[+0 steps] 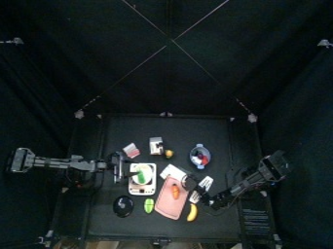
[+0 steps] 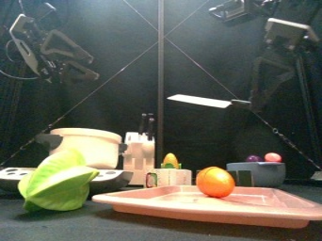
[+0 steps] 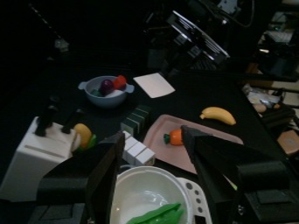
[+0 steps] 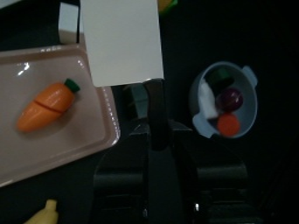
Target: Grab cleaver with other hand
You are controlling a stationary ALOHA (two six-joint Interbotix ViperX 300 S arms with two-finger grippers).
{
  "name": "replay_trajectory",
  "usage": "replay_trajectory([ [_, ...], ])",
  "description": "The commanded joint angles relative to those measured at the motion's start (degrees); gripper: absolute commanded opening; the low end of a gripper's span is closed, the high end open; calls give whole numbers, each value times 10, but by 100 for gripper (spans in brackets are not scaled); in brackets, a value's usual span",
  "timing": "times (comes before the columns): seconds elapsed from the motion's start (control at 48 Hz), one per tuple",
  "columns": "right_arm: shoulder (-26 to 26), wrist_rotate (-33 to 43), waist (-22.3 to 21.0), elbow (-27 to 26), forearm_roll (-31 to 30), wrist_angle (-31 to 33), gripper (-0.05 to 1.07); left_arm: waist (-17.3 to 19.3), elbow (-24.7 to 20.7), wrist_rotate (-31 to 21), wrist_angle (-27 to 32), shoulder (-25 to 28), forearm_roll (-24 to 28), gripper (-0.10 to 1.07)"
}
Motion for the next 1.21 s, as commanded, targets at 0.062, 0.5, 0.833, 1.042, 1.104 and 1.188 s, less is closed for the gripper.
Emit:
replay_trajectory([
  [0.062, 1, -42, -8, -31, -66, 3, 50, -24, -45, -1, -33, 53, -18, 90],
  [0.5, 30, -60, -13, -36, -204, 4, 50, -32, -109, -1, -75, 137, -73, 90],
  [0.833, 41, -60, -21, -40, -207, 1, 50, -32, -138, -2, -113, 190, -105, 89],
  [1.042, 45, -76, -30, -45, -207, 1, 50, -32, -144, -2, -139, 218, -120, 88],
  [1.104, 47, -85, -32, -48, -206, 1, 50, -32, -146, -4, -139, 227, -126, 87],
  [1.188, 51, -92, -33, -53, -204, 1, 50, -33, -149, -3, -139, 233, -138, 85],
])
